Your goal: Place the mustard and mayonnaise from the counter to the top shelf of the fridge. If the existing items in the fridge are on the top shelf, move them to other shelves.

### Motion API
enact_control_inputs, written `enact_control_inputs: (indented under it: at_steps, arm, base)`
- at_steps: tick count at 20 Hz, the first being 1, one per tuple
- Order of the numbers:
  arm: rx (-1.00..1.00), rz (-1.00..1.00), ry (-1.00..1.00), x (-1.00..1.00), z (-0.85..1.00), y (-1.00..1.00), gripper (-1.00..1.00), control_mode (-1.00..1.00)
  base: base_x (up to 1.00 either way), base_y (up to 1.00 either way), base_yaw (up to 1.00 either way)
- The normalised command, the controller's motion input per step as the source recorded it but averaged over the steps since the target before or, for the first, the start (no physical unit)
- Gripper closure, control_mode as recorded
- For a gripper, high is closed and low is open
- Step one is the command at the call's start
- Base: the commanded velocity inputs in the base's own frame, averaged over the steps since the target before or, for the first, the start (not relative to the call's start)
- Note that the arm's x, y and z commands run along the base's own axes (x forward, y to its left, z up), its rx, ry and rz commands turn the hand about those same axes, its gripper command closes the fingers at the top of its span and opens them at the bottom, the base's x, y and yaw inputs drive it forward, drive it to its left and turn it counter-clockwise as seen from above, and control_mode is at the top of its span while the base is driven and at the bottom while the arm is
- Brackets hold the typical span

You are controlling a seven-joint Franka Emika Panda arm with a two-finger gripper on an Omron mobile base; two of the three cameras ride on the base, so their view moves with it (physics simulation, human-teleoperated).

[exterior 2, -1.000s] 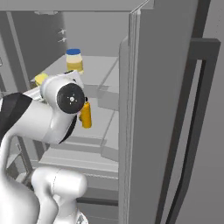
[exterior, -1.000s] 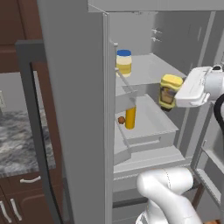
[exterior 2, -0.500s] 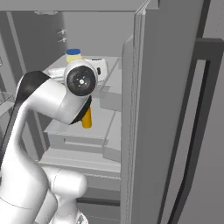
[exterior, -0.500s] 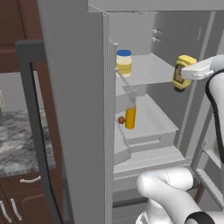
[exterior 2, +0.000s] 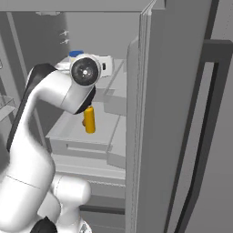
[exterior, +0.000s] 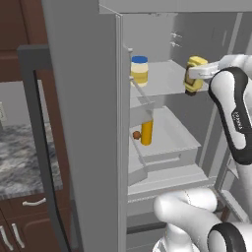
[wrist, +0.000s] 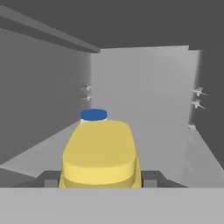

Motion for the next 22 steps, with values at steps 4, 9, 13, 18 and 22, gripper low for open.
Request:
enact_control_inputs:
  at_steps: [4,9,13,18,22]
  arm:
    - [0.0,0.0,0.09,0.77,0.0,0.04,1.0,-1.0]
    - [0.0,0.0,0.12,0.76,0.0,0.2,1.0,-1.0]
    - [0.0,0.0,0.04,0.59,-0.05,0.18,1.0,-1.0]
    - [0.03,0.0,0.0,0.42,-0.34,0.01,1.0,-1.0]
    - [0.0,0.0,0.0,0.26,-0.44,0.0,1.0,-1.0]
  base:
    - [0.0,0.0,0.0]
    - [0.0,0.0,0.0]
    - [0.0,0.0,0.0]
    - [0.0,0.0,0.0]
    - [0.0,0.0,0.0]
